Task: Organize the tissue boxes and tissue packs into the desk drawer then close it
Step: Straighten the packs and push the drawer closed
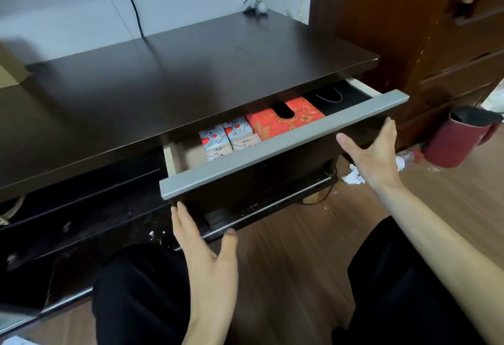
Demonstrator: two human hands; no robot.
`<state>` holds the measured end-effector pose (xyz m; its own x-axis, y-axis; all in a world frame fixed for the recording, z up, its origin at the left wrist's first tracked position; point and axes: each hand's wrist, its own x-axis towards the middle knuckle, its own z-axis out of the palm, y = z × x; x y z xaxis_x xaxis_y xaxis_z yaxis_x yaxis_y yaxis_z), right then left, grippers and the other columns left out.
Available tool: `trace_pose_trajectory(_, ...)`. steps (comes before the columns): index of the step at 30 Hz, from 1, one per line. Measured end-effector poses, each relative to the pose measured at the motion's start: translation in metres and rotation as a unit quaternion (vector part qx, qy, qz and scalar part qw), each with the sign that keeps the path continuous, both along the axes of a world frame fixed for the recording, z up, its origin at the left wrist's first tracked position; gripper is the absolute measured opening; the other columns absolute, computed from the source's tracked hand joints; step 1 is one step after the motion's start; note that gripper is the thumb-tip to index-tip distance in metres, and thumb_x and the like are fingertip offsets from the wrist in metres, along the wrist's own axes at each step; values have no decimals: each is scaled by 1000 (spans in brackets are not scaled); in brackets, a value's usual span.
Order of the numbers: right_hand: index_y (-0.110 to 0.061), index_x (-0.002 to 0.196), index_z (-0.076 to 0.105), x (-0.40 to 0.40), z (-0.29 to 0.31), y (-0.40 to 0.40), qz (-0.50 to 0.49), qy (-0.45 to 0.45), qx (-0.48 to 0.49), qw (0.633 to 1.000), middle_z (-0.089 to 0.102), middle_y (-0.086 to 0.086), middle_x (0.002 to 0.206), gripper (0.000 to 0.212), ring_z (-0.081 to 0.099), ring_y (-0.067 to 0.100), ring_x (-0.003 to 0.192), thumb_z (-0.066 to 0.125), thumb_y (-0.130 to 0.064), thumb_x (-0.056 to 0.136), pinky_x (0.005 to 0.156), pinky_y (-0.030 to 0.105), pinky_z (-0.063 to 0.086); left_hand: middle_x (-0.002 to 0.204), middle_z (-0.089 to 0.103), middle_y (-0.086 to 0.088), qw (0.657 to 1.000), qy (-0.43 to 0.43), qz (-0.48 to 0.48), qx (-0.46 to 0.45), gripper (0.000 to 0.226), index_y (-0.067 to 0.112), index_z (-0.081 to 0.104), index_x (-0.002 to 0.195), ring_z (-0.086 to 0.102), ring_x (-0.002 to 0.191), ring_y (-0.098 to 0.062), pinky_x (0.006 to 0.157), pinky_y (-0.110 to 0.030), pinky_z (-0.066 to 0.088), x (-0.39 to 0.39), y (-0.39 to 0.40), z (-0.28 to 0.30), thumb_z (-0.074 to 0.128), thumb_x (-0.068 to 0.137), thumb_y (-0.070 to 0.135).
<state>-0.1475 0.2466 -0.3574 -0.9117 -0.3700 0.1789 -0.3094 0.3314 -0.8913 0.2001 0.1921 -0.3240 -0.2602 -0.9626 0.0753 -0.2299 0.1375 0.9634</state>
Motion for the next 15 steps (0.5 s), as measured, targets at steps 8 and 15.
trace_pose_trajectory(8,-17,165,5,-2,4,-35,14,19,-13,1000,3,8,175,121,6,27,160,72,-70,79,119,36,16,161,-4,26,999,30,32,-5,89,44,-3,153,1,143,10,117,-28,9,-24,-41,-5,57,95,15)
trace_pose_trajectory(15,-11,166,-1,5,10,-72,39,8,6,999,-7,10,175,106,0,29,161,60,-61,95,119,31,10,159,-23,19,999,-3,32,-20,91,36,-11,154,-8,124,27,89,6,10,-50,-75,-1,54,95,13)
